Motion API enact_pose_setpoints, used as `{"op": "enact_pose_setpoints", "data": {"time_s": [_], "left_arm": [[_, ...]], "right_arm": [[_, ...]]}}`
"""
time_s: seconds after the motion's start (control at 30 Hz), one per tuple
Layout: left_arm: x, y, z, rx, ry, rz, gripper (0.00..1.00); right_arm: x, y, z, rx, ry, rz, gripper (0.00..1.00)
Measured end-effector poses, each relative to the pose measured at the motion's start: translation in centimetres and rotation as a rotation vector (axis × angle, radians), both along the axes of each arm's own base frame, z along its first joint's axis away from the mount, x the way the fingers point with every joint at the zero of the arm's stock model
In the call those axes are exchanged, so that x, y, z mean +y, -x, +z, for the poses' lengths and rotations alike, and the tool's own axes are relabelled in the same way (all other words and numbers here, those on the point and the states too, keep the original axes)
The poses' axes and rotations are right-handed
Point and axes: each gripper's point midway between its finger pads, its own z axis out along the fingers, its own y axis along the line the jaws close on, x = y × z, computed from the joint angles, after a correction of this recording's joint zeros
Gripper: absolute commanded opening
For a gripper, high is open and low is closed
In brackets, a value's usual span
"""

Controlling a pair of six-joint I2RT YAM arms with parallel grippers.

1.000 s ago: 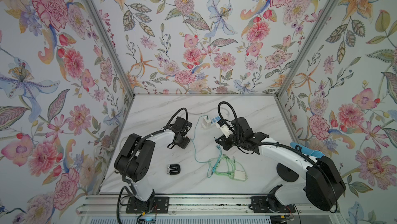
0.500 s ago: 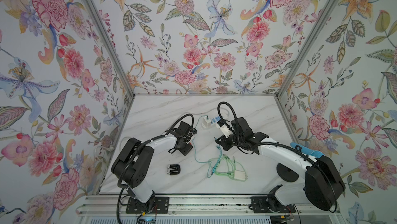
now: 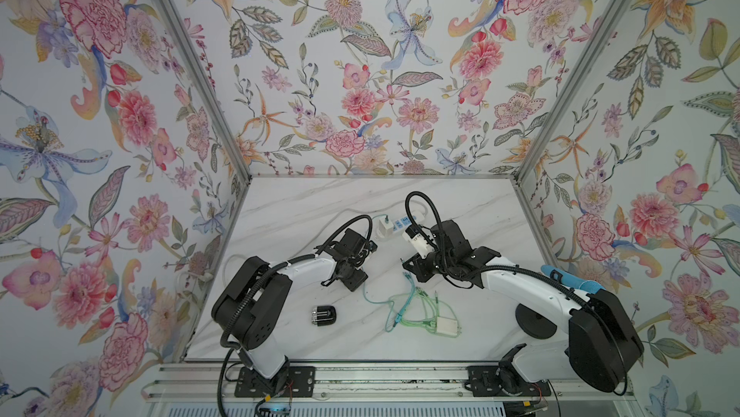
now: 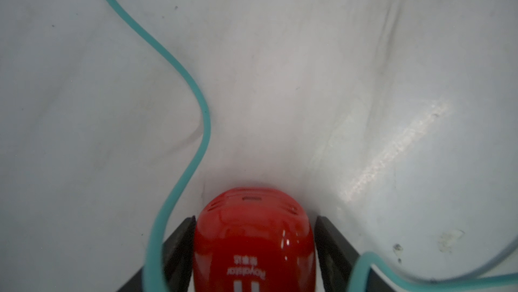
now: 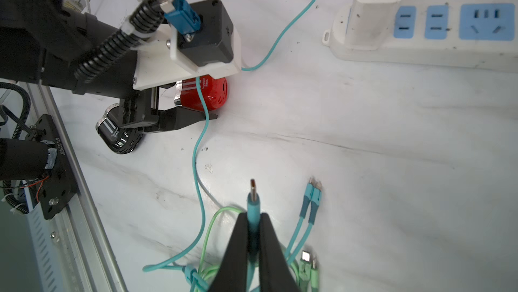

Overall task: Charge the electric shaver
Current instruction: Move the electric shaver to the center of the board.

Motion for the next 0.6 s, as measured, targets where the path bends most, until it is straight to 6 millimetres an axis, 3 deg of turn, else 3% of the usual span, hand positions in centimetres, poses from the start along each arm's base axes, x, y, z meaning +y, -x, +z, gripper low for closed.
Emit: {"op": "enact_pose_setpoints", "data": {"time_s": [0.6], "left_arm": [[0.22, -0.26, 0.05, 0.029, -0.049, -0.009, 0.70]], "right_arm": [[-0.17, -0.14, -0.01, 0.001, 0.000, -0.005, 0.10]]}}
